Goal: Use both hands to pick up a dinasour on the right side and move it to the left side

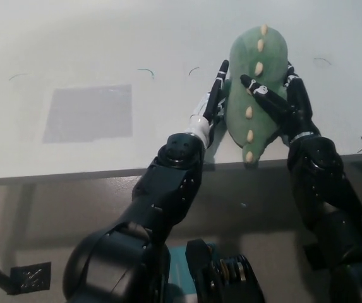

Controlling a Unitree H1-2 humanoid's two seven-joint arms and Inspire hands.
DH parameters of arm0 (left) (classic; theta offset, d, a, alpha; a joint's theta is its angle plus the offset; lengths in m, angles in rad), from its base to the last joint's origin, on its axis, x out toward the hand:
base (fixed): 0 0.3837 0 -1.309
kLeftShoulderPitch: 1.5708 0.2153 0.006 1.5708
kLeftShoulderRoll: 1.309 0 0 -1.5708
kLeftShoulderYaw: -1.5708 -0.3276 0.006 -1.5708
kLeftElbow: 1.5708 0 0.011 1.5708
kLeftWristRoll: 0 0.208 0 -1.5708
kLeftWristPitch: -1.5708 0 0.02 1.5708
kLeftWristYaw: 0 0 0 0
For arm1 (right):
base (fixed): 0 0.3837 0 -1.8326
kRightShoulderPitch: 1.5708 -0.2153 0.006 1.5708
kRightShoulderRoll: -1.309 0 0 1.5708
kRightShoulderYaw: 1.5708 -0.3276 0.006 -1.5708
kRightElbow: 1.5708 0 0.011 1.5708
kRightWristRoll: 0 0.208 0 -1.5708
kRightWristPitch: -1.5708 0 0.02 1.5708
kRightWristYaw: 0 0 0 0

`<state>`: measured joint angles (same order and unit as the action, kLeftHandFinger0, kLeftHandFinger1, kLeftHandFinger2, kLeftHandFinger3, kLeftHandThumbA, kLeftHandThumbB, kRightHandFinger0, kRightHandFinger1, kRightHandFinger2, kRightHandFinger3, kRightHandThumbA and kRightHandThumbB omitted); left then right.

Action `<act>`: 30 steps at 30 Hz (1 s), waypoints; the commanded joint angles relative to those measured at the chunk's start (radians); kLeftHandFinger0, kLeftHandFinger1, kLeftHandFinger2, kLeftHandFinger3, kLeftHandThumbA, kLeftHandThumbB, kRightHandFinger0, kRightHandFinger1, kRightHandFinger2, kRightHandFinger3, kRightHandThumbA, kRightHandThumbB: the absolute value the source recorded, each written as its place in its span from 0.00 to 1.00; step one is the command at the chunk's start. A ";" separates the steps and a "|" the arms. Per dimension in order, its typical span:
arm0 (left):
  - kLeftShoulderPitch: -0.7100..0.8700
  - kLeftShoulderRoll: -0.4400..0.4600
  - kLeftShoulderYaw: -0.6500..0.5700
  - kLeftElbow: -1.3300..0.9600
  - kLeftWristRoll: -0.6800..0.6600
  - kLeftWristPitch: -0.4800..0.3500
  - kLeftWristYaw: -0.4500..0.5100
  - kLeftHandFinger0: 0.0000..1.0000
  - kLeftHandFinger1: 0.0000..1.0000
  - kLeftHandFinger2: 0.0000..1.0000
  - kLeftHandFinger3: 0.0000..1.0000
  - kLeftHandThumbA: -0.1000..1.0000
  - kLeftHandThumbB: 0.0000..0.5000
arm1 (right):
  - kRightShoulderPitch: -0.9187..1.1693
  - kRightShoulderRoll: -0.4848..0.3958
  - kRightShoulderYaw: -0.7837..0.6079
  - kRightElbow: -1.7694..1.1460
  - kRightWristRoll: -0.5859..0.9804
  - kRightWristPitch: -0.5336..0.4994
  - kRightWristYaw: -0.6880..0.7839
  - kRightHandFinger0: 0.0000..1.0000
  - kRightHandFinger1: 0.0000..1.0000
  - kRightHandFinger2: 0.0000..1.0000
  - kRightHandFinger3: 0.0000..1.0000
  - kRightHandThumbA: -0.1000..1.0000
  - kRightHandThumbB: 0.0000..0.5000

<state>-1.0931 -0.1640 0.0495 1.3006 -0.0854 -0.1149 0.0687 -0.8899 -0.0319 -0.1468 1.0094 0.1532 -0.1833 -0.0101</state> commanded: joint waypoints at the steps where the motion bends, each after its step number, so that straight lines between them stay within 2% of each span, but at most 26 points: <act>1: -0.008 -0.014 -0.010 -0.018 0.007 0.007 -0.035 1.00 1.00 1.00 1.00 1.00 0.39 | -0.031 0.086 0.014 0.012 0.020 0.044 0.028 1.00 1.00 1.00 1.00 1.00 0.33; 3: 0.005 0.001 -0.014 -0.023 0.012 -0.010 -0.038 1.00 1.00 1.00 1.00 1.00 0.32 | -0.038 0.106 0.012 0.021 0.017 0.047 0.005 1.00 1.00 1.00 1.00 1.00 0.33; 4: 0.018 0.013 -0.011 -0.042 0.010 -0.002 -0.035 1.00 1.00 1.00 1.00 1.00 0.31 | -0.046 0.126 0.010 0.028 0.018 0.045 -0.011 1.00 1.00 1.00 1.00 1.00 0.27; 7: 0.031 0.025 -0.008 -0.056 0.004 -0.005 -0.041 1.00 1.00 1.00 1.00 1.00 0.28 | -0.054 0.139 0.010 0.045 0.017 0.038 -0.017 1.00 1.00 1.00 1.00 1.00 0.27; 9: 0.039 0.033 -0.002 -0.062 -0.003 -0.009 -0.046 1.00 1.00 1.00 1.00 1.00 0.30 | -0.062 0.151 0.007 0.070 0.022 0.023 -0.017 1.00 1.00 1.00 1.00 1.00 0.26; 12: 0.057 0.051 0.008 -0.088 -0.008 0.022 -0.027 1.00 1.00 1.00 1.00 1.00 0.37 | -0.081 0.174 0.012 0.106 0.014 0.000 -0.027 1.00 1.00 1.00 1.00 1.00 0.22; 19: 0.139 0.089 0.004 -0.211 0.002 0.024 -0.011 1.00 1.00 1.00 1.00 1.00 0.32 | -0.104 0.213 0.035 0.161 -0.003 -0.040 -0.008 1.00 1.00 1.00 1.00 1.00 0.20; 20: 0.171 0.100 -0.001 -0.250 0.009 -0.003 -0.009 1.00 1.00 1.00 1.00 1.00 0.28 | -0.109 0.227 0.047 0.174 -0.017 -0.051 -0.019 1.00 1.00 1.00 1.00 1.00 0.18; 23: 0.214 0.109 0.003 -0.319 0.004 0.009 -0.004 1.00 1.00 1.00 1.00 1.00 0.29 | -0.113 0.239 0.061 0.188 -0.024 -0.067 -0.016 1.00 1.00 1.00 1.00 1.00 0.16; 26: 0.293 0.119 0.015 -0.446 0.004 0.004 0.018 1.00 1.00 1.00 1.00 1.00 0.28 | -0.110 0.251 0.110 0.186 -0.041 -0.079 0.066 1.00 1.00 1.00 1.00 1.00 0.12; 27: 0.323 0.118 0.011 -0.490 0.016 0.013 0.031 1.00 1.00 1.00 1.00 1.00 0.25 | -0.098 0.253 0.123 0.168 -0.037 -0.063 0.094 1.00 1.00 1.00 1.00 1.00 0.20; 28: 0.354 0.122 0.005 -0.538 0.032 0.018 0.048 1.00 1.00 1.00 1.00 1.00 0.24 | -0.091 0.257 0.137 0.150 -0.031 -0.041 0.135 1.00 1.00 1.00 1.00 1.00 0.22; 29: 0.376 0.124 0.005 -0.563 0.042 0.005 0.063 1.00 1.00 1.00 1.00 1.00 0.19 | -0.083 0.257 0.159 0.123 -0.039 -0.010 0.151 1.00 1.00 1.00 1.00 1.00 0.30; 30: 0.390 0.126 0.007 -0.591 0.045 0.006 0.072 1.00 1.00 1.00 1.00 1.00 0.17 | -0.084 0.257 0.174 0.108 -0.043 -0.001 0.167 1.00 1.00 1.00 1.00 1.00 0.31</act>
<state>-0.7337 -0.0290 0.0666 0.7991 -0.0838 -0.1216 0.0984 -0.9621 0.1565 -0.0434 1.1490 0.1462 -0.2542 -0.0103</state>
